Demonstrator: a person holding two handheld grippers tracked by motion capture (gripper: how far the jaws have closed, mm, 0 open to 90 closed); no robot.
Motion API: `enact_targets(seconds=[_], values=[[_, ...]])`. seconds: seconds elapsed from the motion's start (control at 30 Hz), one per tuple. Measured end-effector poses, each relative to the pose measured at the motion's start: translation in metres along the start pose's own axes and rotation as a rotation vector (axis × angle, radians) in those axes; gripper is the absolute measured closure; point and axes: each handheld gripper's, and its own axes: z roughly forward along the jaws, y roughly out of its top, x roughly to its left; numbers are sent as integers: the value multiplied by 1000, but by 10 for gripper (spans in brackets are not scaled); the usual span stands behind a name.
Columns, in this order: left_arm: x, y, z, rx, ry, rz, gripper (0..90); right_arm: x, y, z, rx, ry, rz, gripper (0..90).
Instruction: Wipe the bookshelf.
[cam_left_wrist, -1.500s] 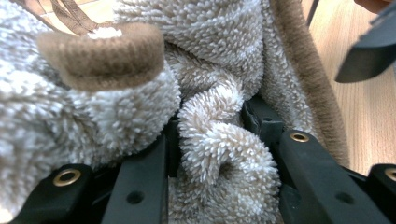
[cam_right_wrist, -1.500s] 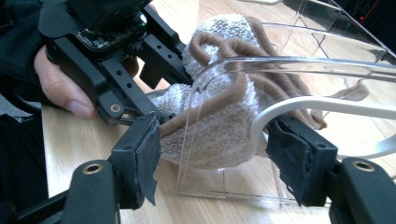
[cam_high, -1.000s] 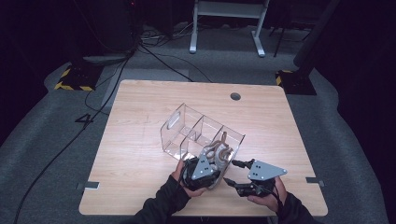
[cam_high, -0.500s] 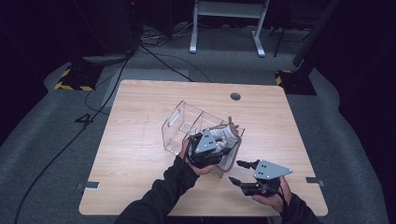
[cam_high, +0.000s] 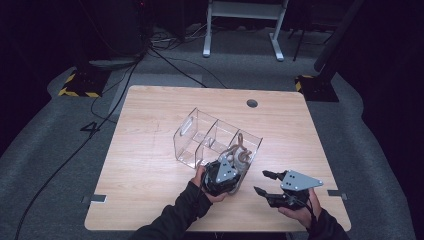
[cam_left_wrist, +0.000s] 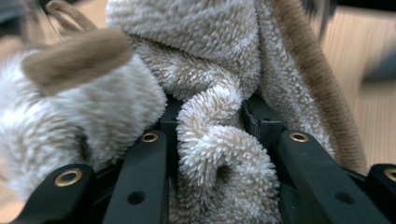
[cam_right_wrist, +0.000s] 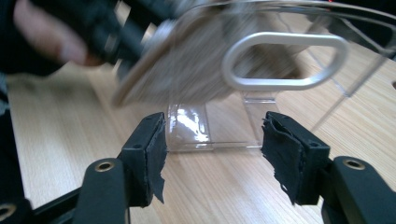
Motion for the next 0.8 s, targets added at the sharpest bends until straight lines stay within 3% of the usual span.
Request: enact_targets(seconds=[0.03,0.1,0.17,0.2,0.23,0.37,0.6,0.8], values=[[2,-8,1,-11,-37,-49,668,-2,0,-2,-3,-7,23,403],[2,-12,1,-9,-45,-54,670,-1,2,-3,-4,-9,23,402],[-2,-19,2,28,-52,-28,669,-1,2,-3,-8,-10,19,400],[-2,-24,4,77,-90,-38,669,-1,2,-3,-8,-10,19,400],[-9,-35,2,116,-111,2,665,1,2,-3,-3,-8,14,399],[-8,-39,-5,112,-135,-11,663,2,3,-3,-9,-11,3,397],[-3,-22,-10,101,-103,3,660,2,3,-2,-1,-19,-4,398],[8,10,-25,-2,-59,-4,658,2,3,-2,-1,-20,1,400]])
